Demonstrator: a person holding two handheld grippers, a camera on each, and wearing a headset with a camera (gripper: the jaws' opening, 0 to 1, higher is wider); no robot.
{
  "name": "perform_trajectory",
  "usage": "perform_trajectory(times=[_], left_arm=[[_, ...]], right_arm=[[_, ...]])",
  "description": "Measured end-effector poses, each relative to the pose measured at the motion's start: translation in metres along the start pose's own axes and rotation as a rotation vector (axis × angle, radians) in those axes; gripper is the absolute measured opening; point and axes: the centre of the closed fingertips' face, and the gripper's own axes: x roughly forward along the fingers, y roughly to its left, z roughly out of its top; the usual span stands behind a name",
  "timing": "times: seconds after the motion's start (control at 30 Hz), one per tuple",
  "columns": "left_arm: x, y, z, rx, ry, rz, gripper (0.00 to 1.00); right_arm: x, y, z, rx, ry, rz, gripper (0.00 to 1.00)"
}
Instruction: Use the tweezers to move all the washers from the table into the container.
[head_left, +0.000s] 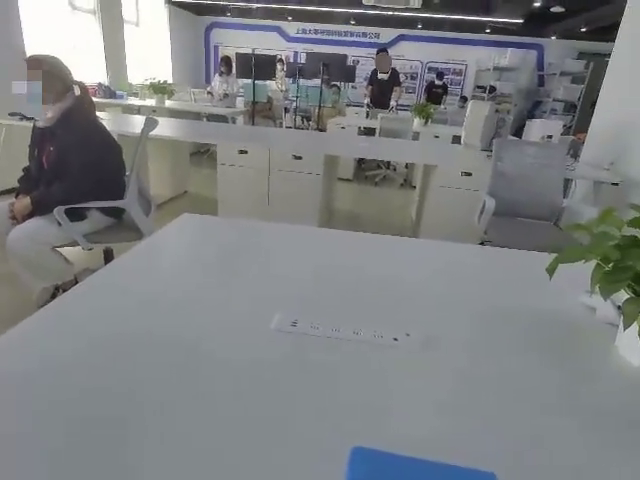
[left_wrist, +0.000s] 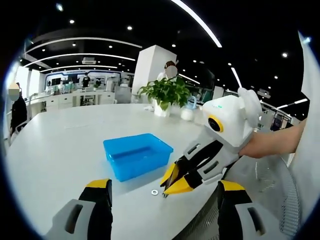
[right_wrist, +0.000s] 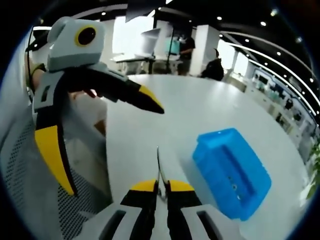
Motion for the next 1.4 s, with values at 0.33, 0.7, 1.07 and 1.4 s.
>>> perform_trajectory(times=[0.33, 0.7, 1.07, 1.4], left_arm=[[-0.002, 0.004, 0.006, -0.017, -0.031, 0.023, 0.89], [-0.006, 0.015, 0.009, -0.041, -0.054, 0.077, 0.9], [-0.007, 0.015, 0.01, -0.021, -0.059, 0.08, 0.88], [-0.007, 0.015, 0.01, -0.02, -0.058, 0.081, 0.87]], right_arm=[[-0.004, -0.003, -0.004, 0.057, -0.039, -0.002, 0.04], [-0.014, -0.018, 0.011, 0.265, -0.115, 0.015, 0.03], [-0.036, -0.065, 0.049, 0.308, -0.207, -0.015, 0.03], [-0.028, -0.127, 0.07, 0.333, -0.223, -0.056, 0.03]])
